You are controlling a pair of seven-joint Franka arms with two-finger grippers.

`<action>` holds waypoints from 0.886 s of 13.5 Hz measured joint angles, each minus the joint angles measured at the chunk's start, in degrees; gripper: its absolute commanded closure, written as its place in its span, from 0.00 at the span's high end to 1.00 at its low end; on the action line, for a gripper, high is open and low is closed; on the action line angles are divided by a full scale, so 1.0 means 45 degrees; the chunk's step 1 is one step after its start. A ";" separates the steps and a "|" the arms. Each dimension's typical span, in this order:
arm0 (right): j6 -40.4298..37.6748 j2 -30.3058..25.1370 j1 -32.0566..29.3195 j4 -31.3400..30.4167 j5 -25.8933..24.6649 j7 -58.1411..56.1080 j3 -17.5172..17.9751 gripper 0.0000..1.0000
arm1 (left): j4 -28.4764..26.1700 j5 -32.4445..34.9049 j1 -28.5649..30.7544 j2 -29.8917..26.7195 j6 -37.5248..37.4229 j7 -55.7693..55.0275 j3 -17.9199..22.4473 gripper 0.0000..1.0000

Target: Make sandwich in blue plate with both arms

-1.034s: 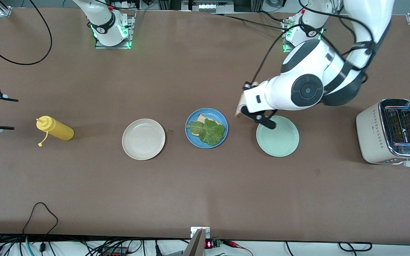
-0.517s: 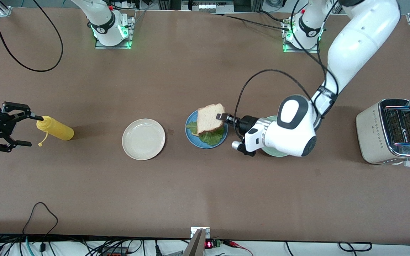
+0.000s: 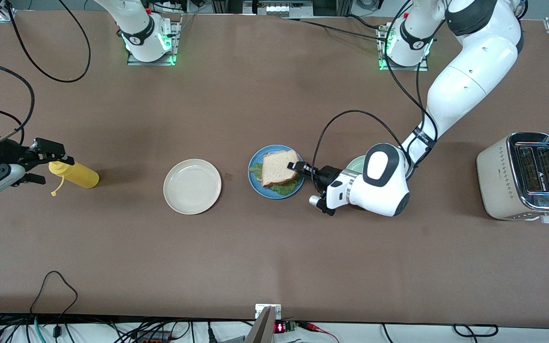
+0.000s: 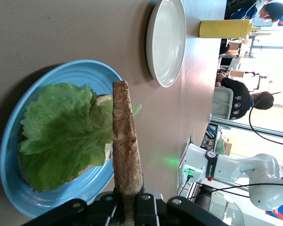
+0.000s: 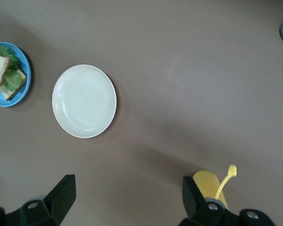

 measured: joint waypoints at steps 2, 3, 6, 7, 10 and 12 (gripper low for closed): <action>0.0015 -0.0406 -0.0007 -0.0514 -0.0665 0.2012 0.0017 1.00 | -0.0125 -0.0003 -0.0006 0.0066 0.0271 0.0114 0.0037 1.00; 0.0004 -0.0658 -0.0007 -0.0732 -0.1128 0.3082 0.0107 1.00 | -0.0150 -0.0003 -0.0008 0.0079 0.0306 0.0154 0.0116 1.00; -0.0634 -0.1499 -0.0002 -0.1117 -0.2433 0.6242 0.0664 1.00 | -0.0158 0.0616 0.0203 -0.0003 -0.0207 0.0281 0.0488 1.00; -0.0775 -0.1752 -0.0006 -0.1130 -0.2970 0.6809 0.0887 1.00 | -0.0153 0.1242 0.0397 -0.0131 -0.0682 0.0301 0.0595 1.00; -0.0763 -0.2413 -0.0452 -0.1092 -0.3687 0.7288 0.1138 1.00 | -0.0117 0.2491 0.1209 -0.0973 -0.1854 0.0306 0.0637 1.00; -0.0819 -0.2602 -0.1013 -0.0925 -0.3684 0.7288 0.1127 1.00 | -0.0039 0.3246 0.1664 -0.1935 -0.2764 0.0121 0.0663 1.00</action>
